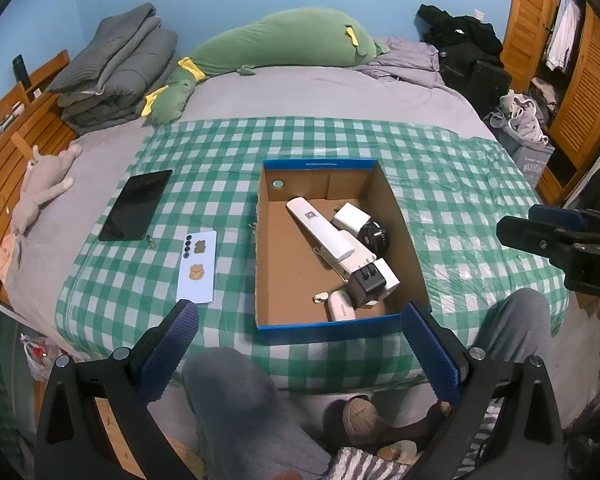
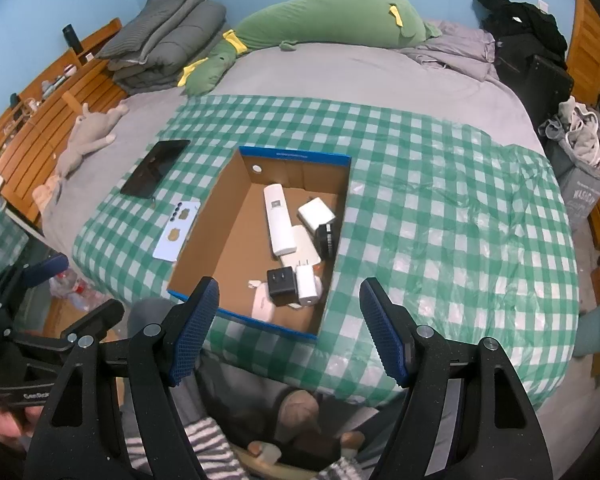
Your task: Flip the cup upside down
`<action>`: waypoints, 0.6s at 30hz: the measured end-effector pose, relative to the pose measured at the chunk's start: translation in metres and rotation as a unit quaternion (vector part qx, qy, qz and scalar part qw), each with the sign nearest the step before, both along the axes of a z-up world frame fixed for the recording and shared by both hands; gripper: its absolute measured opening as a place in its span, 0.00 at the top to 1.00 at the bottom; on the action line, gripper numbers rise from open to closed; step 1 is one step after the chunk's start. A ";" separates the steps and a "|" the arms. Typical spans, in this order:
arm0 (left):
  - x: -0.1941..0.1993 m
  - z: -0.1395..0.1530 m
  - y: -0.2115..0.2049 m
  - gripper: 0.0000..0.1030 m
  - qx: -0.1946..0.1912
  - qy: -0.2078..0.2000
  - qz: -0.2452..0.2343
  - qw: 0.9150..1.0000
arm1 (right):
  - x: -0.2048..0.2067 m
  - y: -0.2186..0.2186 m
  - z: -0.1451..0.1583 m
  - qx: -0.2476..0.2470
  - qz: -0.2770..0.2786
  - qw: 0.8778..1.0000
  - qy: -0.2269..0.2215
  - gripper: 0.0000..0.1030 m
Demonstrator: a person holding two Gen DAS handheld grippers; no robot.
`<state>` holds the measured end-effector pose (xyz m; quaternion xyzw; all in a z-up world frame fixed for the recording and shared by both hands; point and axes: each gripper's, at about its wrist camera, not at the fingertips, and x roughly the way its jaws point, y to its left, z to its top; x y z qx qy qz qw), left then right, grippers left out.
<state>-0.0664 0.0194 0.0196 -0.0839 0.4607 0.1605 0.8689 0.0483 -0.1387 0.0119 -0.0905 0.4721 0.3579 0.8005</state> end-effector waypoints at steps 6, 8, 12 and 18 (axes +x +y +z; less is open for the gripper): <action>0.000 0.001 -0.001 0.01 0.001 0.001 -0.001 1.000 | 0.001 0.000 0.000 -0.001 0.001 1.000 0.000 0.30; -0.001 0.001 -0.001 0.01 0.001 0.000 -0.002 1.000 | 0.001 0.000 0.000 0.000 0.002 1.000 -0.001 0.30; 0.000 0.001 -0.002 0.01 0.001 0.001 -0.002 1.000 | 0.000 0.000 0.000 0.001 0.000 1.000 0.000 0.30; 0.000 0.001 -0.003 0.01 0.001 0.001 -0.002 1.000 | 0.000 -0.001 -0.001 0.001 0.000 1.000 0.001 0.30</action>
